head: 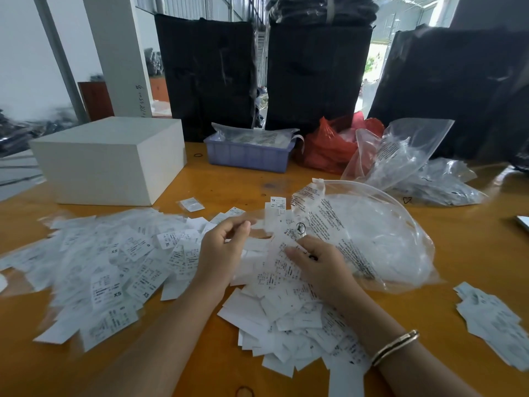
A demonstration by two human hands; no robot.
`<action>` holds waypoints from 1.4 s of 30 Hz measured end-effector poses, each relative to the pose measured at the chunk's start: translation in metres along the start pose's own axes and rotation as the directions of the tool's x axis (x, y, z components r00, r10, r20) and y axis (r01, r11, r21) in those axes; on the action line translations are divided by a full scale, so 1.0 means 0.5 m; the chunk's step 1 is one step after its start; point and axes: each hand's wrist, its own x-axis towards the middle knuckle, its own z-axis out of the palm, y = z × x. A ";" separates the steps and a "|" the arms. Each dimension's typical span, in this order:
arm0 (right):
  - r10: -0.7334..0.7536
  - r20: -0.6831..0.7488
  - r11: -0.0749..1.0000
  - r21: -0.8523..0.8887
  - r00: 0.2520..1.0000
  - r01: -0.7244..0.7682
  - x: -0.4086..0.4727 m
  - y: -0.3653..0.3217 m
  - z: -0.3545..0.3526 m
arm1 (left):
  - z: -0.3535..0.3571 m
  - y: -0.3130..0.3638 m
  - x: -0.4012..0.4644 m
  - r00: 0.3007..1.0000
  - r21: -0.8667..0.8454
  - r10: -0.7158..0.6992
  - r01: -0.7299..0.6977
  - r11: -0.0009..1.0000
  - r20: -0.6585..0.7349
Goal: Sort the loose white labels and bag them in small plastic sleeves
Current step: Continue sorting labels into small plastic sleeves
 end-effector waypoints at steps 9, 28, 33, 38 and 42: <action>0.045 -0.124 0.991 0.132 0.991 -0.028 0.003 0.000 -0.005 | 0.001 -0.003 0.000 0.998 0.045 0.058 -0.057 0.997 -0.008; -0.049 -0.208 0.863 0.483 0.977 0.147 -0.008 -0.010 -0.015 | 0.007 0.006 -0.019 0.905 0.324 0.342 -0.413 0.852 0.254; -0.197 -0.266 0.945 0.206 0.944 0.256 -0.010 -0.014 -0.009 | 0.014 0.002 -0.018 0.895 0.406 0.342 -0.436 0.803 0.286; -0.360 -0.308 0.929 -0.208 0.881 0.307 -0.012 -0.010 0.007 | 0.021 0.008 -0.020 0.904 0.417 0.338 -0.423 0.805 0.263; -0.371 -0.356 0.922 -0.251 0.858 0.294 -0.009 -0.004 0.003 | 0.014 0.012 -0.027 0.881 0.374 0.390 -0.468 0.801 0.267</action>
